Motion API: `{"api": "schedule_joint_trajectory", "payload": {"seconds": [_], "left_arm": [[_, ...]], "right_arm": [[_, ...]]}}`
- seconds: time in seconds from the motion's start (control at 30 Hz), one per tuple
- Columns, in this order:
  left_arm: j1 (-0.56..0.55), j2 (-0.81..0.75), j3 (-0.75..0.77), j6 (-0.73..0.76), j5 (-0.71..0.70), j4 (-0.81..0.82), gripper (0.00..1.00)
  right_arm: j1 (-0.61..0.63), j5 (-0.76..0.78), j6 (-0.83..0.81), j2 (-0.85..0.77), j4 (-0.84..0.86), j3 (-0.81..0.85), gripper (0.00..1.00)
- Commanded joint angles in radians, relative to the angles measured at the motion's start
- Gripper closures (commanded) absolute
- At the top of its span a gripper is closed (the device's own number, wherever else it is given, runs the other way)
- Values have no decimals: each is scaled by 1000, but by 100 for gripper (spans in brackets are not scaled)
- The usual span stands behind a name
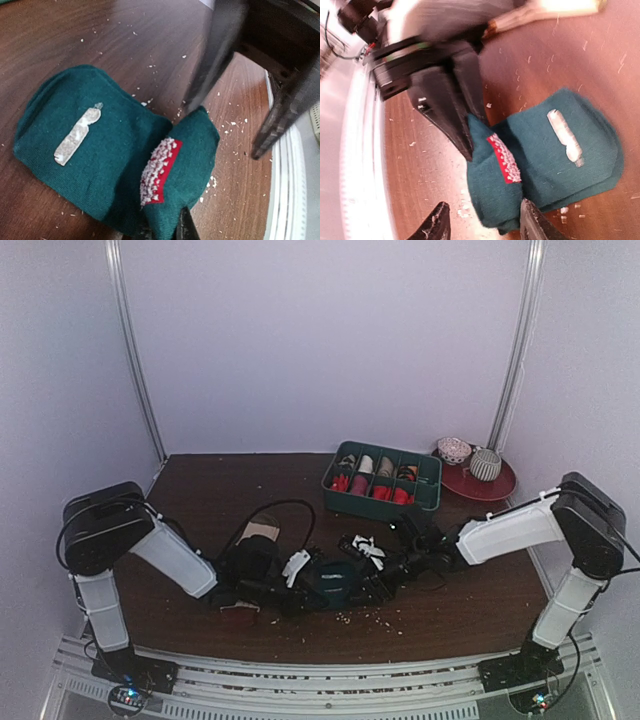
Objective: Roll the socks
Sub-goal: Roll the sock at the center of the board.
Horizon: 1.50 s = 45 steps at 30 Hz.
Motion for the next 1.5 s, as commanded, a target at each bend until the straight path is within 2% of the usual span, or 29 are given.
{"api": "schedule_joint_trajectory", "payload": {"seconds": [0.0, 0.13, 0.37, 1.03, 1.27, 1.3, 1.43, 1.47], "left_arm": [[44, 86, -2, -89, 44, -355, 100], [61, 101, 5, -94, 91, -409, 100], [77, 131, 4, -94, 137, -416, 100], [84, 136, 13, -80, 132, -432, 100], [86, 133, 53, -46, 115, -461, 100], [86, 121, 56, -35, 103, -464, 99], [86, -9, 31, 26, 22, -441, 56], [86, -54, 20, 46, -4, -435, 50]], "right_arm": [[110, 288, -261, -131, 201, -129, 51], [202, 475, -376, -175, 286, -207, 51], [222, 605, -432, -135, 321, -207, 52], [251, 547, -400, 32, 301, -163, 55], [252, 535, -295, 80, 221, -132, 73], [249, 517, -274, 85, 198, -124, 75], [220, 354, -192, 120, 69, -79, 81], [210, 311, -174, 130, 38, -69, 82]]}}
